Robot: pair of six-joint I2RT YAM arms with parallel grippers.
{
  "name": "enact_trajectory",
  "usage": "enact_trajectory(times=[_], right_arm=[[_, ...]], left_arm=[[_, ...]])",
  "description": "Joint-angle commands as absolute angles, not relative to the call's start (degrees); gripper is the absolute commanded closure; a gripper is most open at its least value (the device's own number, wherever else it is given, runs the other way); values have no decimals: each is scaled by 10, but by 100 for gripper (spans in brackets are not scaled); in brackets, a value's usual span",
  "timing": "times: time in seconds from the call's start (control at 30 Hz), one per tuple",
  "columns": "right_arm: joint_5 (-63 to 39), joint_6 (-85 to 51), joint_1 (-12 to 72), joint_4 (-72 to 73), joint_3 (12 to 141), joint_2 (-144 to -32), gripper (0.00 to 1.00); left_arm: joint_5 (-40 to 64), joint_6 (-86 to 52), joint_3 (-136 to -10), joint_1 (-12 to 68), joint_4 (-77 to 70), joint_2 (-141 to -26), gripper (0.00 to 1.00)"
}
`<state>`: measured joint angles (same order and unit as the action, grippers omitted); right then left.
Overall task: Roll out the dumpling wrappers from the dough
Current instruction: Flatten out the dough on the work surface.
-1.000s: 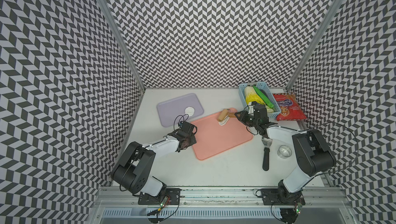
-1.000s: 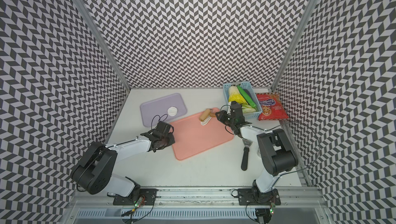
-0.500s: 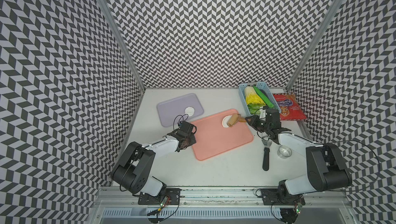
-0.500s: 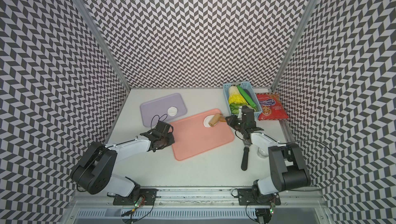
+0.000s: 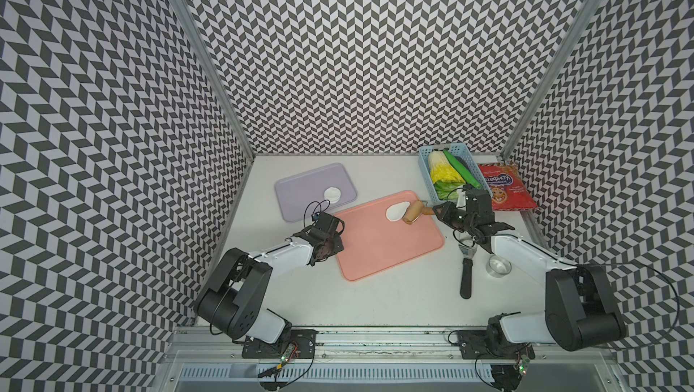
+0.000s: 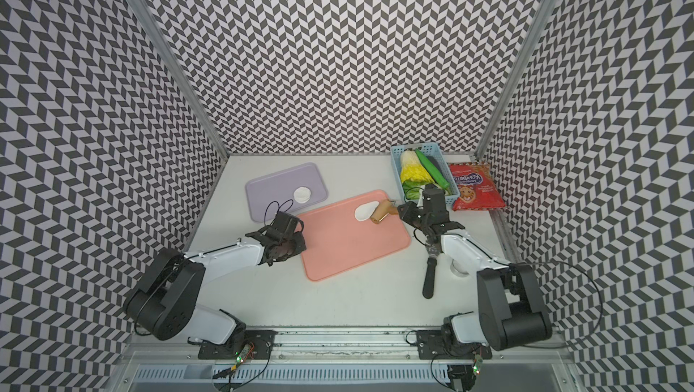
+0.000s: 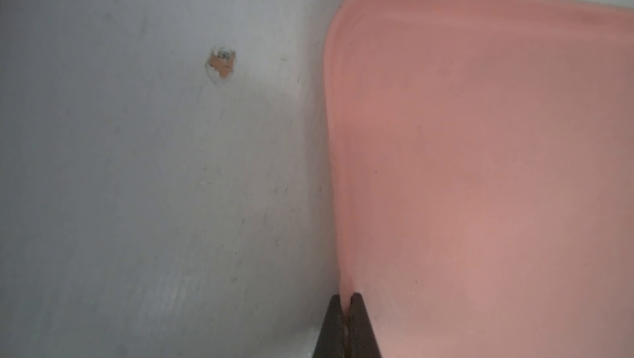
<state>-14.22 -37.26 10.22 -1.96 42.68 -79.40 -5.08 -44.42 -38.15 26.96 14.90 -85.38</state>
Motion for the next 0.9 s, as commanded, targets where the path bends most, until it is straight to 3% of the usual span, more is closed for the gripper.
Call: enact_trajectory(times=[0.0, 0.3, 0.6, 0.87], right_arm=[[-158, -340, 101, -63, 450, -775, 100], [-252, -354, 148, -16, 518, -769, 100], [-241, -341, 150, 3, 477, -853, 100], [-164, -324, 148, -40, 464, -911, 100]], left_arm=[[-56, -403, -354, 270, 273, -874, 100], [-70, -403, -355, 272, 278, -875, 100], [-126, -389, -390, 265, 299, -890, 100], [-133, -385, -388, 263, 294, -895, 100]])
